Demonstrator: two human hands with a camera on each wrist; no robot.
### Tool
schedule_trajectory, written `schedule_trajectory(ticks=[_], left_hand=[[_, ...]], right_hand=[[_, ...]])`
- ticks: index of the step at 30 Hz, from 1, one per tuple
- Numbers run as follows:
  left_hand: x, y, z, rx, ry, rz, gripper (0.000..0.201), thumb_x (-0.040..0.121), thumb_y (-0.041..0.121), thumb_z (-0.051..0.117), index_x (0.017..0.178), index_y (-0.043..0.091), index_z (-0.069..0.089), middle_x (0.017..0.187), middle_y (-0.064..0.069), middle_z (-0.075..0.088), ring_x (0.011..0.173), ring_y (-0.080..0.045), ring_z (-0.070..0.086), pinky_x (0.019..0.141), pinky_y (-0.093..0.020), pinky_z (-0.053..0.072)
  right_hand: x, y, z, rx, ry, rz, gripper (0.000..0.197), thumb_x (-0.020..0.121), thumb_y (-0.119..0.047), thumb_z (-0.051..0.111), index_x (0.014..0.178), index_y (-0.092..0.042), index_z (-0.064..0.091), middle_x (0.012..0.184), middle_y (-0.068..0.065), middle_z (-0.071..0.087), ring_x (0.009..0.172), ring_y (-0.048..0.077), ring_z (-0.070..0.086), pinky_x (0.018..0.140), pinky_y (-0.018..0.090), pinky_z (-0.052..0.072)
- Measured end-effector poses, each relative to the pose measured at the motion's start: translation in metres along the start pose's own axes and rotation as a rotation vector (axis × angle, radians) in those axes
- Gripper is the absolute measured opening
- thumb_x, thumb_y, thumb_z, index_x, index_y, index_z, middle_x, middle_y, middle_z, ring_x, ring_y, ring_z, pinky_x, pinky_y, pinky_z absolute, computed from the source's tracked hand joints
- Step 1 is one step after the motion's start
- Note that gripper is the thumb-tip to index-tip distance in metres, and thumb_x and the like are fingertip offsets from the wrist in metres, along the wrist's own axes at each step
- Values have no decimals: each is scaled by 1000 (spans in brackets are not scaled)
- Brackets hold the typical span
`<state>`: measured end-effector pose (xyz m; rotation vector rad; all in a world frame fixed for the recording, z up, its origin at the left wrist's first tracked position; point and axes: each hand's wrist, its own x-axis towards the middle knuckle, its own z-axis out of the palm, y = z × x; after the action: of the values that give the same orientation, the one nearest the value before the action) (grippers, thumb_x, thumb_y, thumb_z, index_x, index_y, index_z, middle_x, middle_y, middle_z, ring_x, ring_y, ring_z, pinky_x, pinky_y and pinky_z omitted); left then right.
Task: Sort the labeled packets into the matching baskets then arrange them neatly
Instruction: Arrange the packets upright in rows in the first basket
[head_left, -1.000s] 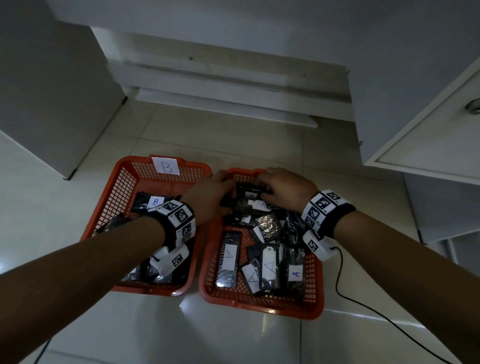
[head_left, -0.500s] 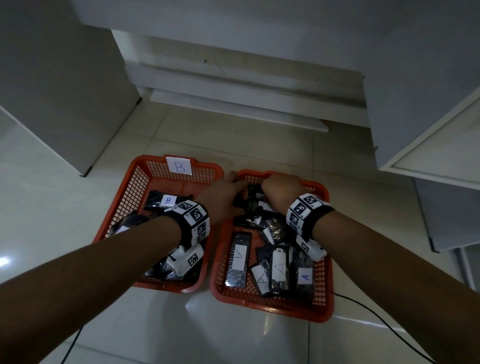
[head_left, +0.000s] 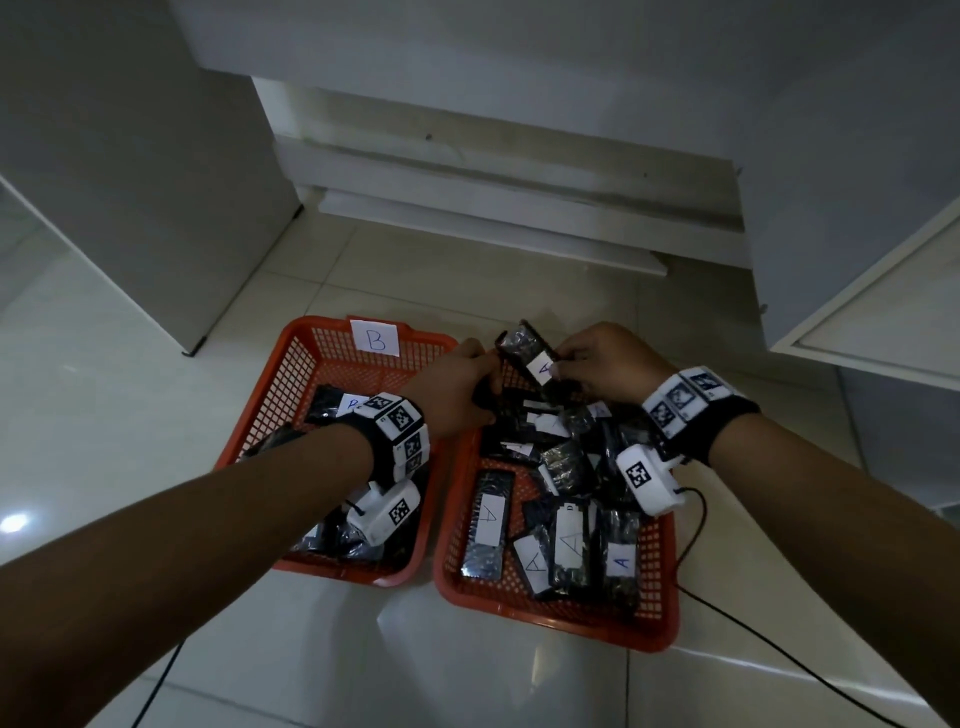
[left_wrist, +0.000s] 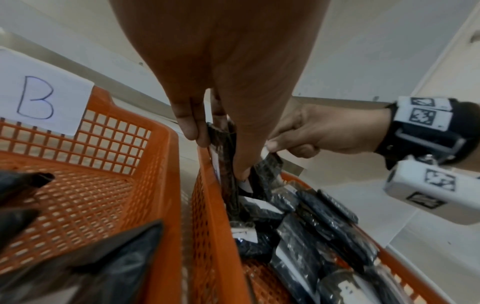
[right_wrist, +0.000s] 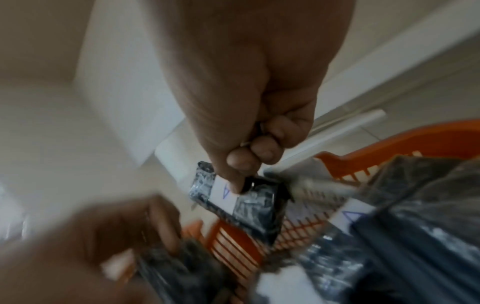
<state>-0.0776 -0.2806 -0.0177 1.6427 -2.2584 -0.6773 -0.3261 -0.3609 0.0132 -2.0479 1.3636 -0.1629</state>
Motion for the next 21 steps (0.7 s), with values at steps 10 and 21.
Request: schedule_trajectory(ticks=[10,21], left_hand=[[20,13,6,6,64,-16,42,72,29,86,106,17,63,107,-1,50,90,-22,57,74,-33,52],[43,5,6,-333,259,-248,29,71,28,91,86,19,67,93,2,67,86,-14,65,72,-28,53]], right_hand=[[-46,6,-26,602,-25,168,20,94,-25,77,108,-11,80,104,7,80,95,21,77,80,30,62],[-76,24,-39,833,98,320,19,104,-31,55,100,-19,68,88,0,71,82,14,68,67,28,56]])
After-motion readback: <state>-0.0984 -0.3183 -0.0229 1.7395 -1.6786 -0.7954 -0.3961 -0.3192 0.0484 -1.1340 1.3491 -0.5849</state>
